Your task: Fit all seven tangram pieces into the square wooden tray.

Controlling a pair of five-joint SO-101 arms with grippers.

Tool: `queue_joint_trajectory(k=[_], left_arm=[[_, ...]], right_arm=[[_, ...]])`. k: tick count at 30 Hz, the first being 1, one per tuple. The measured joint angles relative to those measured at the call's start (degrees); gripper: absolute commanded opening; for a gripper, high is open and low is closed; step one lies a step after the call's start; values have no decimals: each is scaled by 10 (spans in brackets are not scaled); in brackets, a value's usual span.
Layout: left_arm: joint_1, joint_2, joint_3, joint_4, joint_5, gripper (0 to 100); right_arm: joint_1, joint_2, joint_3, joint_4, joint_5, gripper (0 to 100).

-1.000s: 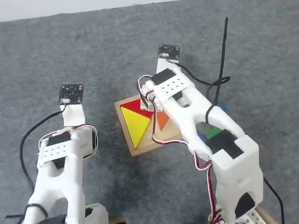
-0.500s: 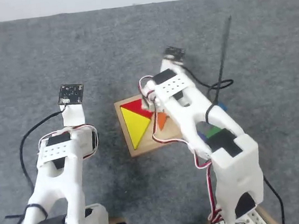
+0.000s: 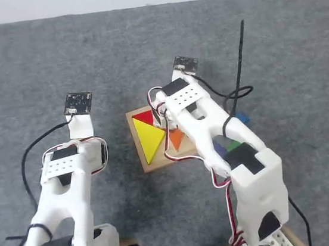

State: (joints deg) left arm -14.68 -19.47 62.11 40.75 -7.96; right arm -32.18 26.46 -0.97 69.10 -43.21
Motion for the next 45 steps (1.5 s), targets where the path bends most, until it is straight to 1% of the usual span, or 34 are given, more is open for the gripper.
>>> queue_joint_trajectory(k=[4,8,17,22,23,27,28,35,45], left_arm=[[0,0,0,0,0,124],[0,0,0,0,0,124],[0,0,0,0,0,124],[0,0,0,0,0,124],[0,0,0,0,0,124],[0,0,0,0,0,124],[0,0,0,0,0,124],[0,0,0,-2,0,124],[0,0,0,-2,0,124]], right_arm=[[8,-1,0,23,19,176],[17,-1,0,30,20,177],[2,2,-8,28,24,177],[-3,2,-4,4,24,179],[-4,2,-4,0,24,190],[-6,2,-5,0,25,301],[-6,1,-7,4,25,316],[-19,-7,-11,20,25,284],[-31,-29,-10,23,25,285]])
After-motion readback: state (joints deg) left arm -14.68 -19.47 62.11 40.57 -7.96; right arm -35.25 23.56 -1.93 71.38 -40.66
